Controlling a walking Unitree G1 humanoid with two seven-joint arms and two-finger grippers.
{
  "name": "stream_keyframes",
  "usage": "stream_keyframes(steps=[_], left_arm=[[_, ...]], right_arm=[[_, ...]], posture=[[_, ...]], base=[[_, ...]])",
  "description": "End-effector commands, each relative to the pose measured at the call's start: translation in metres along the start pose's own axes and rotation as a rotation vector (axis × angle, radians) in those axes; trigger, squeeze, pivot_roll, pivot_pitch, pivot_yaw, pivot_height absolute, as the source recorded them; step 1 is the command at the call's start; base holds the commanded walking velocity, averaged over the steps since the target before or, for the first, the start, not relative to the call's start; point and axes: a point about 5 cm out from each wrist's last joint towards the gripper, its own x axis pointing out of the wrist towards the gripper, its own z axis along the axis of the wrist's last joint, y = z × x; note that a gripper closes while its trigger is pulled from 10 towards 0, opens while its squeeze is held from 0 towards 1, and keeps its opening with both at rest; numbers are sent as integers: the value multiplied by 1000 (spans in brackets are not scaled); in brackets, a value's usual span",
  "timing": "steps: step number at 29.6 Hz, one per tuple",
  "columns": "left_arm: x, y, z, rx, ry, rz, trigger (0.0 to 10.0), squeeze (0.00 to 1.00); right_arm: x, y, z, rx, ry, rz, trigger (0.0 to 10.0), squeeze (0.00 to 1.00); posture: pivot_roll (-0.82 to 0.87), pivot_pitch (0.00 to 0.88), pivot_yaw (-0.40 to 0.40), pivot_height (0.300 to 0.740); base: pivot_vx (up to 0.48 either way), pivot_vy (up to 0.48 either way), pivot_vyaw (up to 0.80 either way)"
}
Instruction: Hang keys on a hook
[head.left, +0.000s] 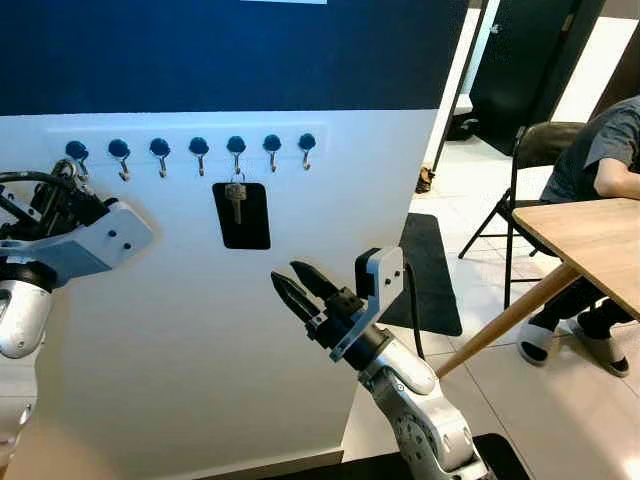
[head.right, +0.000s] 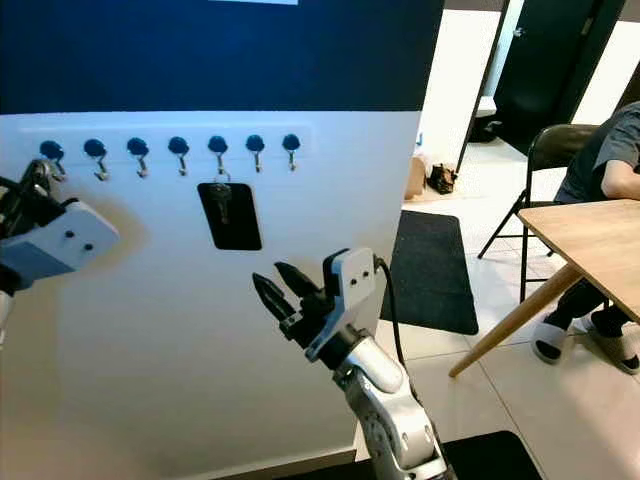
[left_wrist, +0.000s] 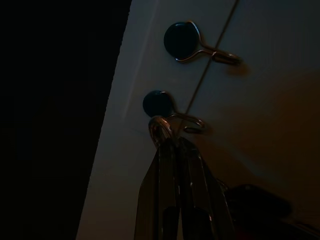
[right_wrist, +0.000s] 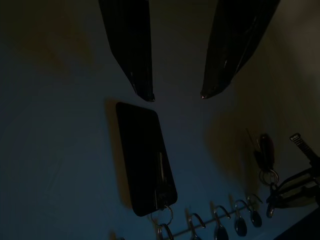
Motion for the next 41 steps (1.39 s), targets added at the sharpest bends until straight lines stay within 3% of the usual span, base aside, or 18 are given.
stream_keyframes(steps=[1, 29, 41], left_arm=[[-1, 0, 8, -10, -28, 11, 10000, 0], [6, -25, 13, -19, -31, -70, 10000, 0], [18, -27, 20, -23, -52, -56, 10000, 0]], right_arm=[[-2, 1, 0, -6, 10, -1, 10000, 0], [-3, 1, 0, -5, 9, -4, 10000, 0], [-2, 2, 0, -3, 8, -7, 10000, 0]], posture=[[218, 108, -18, 740], [214, 117, -19, 740], [208, 121, -12, 740]], base=[[0, 0, 0], [0, 0, 0], [0, 0, 0]])
